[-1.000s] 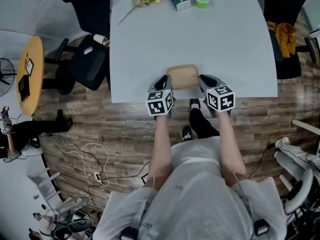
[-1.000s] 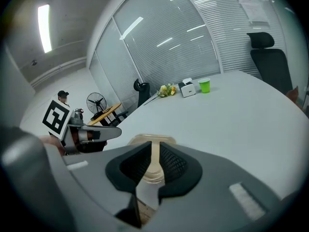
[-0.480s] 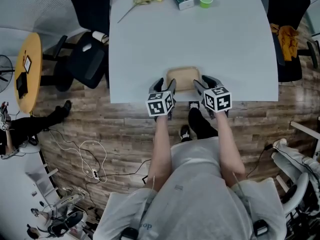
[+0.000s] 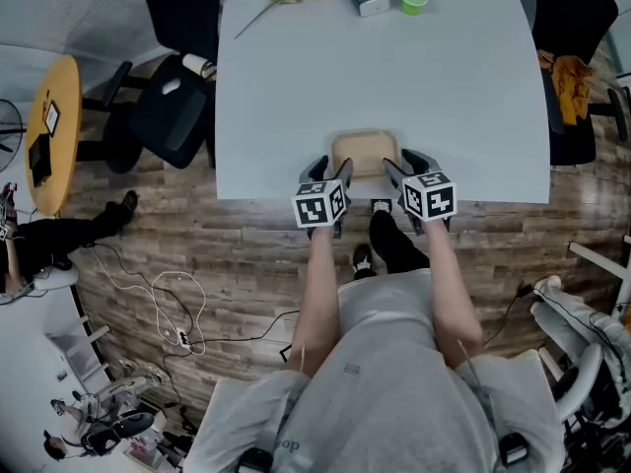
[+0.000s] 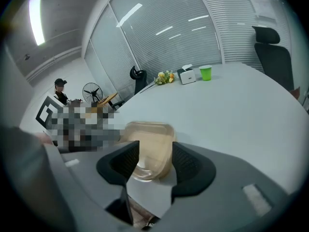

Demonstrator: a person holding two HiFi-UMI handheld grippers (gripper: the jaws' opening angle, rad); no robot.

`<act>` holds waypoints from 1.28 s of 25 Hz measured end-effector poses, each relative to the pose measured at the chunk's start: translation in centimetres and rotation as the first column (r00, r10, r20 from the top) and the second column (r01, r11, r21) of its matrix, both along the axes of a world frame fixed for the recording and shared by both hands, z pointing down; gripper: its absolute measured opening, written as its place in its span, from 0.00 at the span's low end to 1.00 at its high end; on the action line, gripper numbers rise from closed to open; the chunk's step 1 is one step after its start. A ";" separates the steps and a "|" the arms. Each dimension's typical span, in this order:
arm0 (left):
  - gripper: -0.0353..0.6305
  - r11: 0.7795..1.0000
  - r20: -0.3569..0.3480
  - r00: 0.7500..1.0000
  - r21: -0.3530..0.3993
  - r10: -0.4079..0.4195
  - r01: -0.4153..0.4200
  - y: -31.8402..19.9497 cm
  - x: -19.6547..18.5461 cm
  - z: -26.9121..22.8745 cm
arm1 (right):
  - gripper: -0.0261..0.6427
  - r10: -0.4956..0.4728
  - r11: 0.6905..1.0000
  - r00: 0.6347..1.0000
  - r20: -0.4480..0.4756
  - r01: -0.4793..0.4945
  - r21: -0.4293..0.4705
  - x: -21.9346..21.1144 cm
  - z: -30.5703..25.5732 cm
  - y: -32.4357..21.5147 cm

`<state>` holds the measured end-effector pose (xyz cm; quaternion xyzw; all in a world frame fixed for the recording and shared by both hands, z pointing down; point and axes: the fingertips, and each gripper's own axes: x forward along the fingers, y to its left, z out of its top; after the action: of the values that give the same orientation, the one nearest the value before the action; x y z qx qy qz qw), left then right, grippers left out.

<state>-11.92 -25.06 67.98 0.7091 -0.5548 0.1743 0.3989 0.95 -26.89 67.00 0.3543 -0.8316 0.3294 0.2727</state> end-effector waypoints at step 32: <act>0.41 0.999 0.037 0.999 -0.013 0.036 -0.036 1.1 0.8 -0.2 | 0.37 -0.037 0.999 0.999 -0.018 0.037 -0.019 0.0 0.2 1.3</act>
<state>-11.10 -24.00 67.79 0.7132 -0.5481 0.1980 0.3895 1.00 -25.54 67.18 0.3394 -0.8322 0.3289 0.2899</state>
